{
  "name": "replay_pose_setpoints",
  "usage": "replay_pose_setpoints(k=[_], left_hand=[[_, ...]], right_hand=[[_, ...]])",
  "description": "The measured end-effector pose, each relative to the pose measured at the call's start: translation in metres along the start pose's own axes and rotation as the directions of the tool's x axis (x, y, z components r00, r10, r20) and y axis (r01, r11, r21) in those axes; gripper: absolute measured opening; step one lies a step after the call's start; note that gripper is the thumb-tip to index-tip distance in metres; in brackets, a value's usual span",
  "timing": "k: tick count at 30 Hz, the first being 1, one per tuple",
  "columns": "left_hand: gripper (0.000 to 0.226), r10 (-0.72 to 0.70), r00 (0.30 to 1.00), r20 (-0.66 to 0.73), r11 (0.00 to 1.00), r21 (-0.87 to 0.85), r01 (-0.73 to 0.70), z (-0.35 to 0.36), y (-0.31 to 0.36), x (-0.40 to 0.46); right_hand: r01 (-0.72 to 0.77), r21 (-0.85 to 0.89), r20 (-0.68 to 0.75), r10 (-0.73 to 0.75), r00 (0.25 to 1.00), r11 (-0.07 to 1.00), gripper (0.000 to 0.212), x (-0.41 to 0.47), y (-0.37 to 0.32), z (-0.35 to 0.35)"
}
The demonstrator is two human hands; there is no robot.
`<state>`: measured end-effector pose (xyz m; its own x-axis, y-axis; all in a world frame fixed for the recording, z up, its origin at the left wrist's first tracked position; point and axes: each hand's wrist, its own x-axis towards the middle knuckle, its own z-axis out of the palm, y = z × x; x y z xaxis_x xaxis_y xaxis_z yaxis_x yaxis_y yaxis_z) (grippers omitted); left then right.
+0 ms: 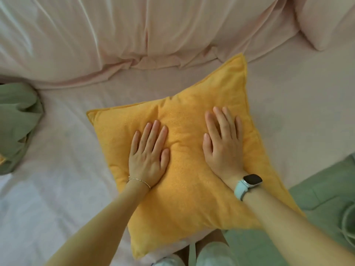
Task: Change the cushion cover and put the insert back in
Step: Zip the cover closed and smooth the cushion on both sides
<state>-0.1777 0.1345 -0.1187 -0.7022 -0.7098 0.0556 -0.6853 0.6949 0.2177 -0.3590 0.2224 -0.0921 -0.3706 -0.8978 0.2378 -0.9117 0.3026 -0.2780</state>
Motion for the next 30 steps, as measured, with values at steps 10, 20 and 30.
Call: replay_pose_setpoints(k=[10, 20, 30], left_hand=[[0.035, 0.205, 0.974, -0.101, 0.97, -0.111, -0.215, -0.042, 0.044, 0.094], [0.032, 0.304, 0.924, -0.231, 0.952, 0.031, -0.305, 0.025, 0.076, 0.039], [0.015, 0.274, 0.938, -0.213, 0.959, 0.126, -0.252, 0.087, 0.064, 0.164]], right_hand=[[-0.607, 0.025, -0.024, 0.607, 0.794, 0.795, 0.049, 0.006, -0.009, -0.023], [-0.333, 0.025, -0.097, 0.334, 0.937, 0.942, 0.032, -0.047, 0.035, 0.031], [-0.348, -0.051, 0.006, 0.349, 0.937, 0.936, 0.012, 0.065, 0.094, 0.081]])
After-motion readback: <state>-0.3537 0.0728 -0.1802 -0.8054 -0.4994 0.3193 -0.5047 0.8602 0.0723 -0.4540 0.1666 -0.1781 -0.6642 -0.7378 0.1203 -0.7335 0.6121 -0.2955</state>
